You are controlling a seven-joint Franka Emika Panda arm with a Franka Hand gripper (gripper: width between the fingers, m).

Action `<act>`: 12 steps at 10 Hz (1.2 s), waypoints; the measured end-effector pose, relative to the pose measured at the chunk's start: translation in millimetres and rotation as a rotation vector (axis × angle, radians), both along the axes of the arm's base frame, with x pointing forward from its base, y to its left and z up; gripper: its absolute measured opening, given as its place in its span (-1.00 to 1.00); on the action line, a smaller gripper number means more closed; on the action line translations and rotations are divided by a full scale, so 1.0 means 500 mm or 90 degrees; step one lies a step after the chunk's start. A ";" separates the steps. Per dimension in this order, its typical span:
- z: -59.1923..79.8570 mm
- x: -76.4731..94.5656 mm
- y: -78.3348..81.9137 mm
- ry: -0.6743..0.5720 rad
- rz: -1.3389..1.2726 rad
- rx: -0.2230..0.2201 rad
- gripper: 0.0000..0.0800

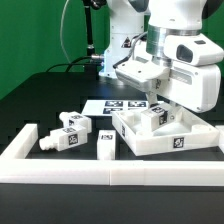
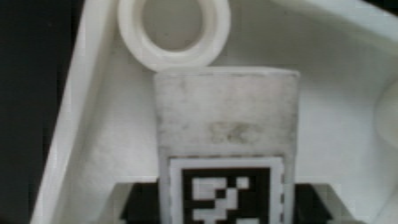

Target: Assemble one leg

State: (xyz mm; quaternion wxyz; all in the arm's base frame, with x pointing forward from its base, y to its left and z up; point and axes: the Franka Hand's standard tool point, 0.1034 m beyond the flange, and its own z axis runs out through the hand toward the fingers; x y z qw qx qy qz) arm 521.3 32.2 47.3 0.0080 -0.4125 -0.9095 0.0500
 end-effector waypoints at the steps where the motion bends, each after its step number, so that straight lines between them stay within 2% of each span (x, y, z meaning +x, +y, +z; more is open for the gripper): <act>1: 0.000 0.001 -0.006 0.004 0.069 0.000 -0.29; 2: 0.001 0.002 -0.013 0.009 0.145 0.003 -0.29; 5: 0.004 0.006 0.007 0.014 0.350 -0.017 -0.29; 8: -0.003 0.001 -0.001 0.020 0.348 -0.024 -0.29; 9: -0.003 0.001 -0.001 0.018 0.329 -0.026 -0.23; 10: -0.001 0.002 -0.001 0.014 0.311 -0.029 0.28; 11: 0.001 0.003 0.001 0.010 0.289 -0.031 0.28; 12: 0.004 0.005 0.004 0.006 0.274 -0.032 0.55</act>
Offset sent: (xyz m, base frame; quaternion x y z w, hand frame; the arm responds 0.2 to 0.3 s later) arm -0.0017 0.0290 0.0057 -0.0347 -0.0077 -0.3380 0.9405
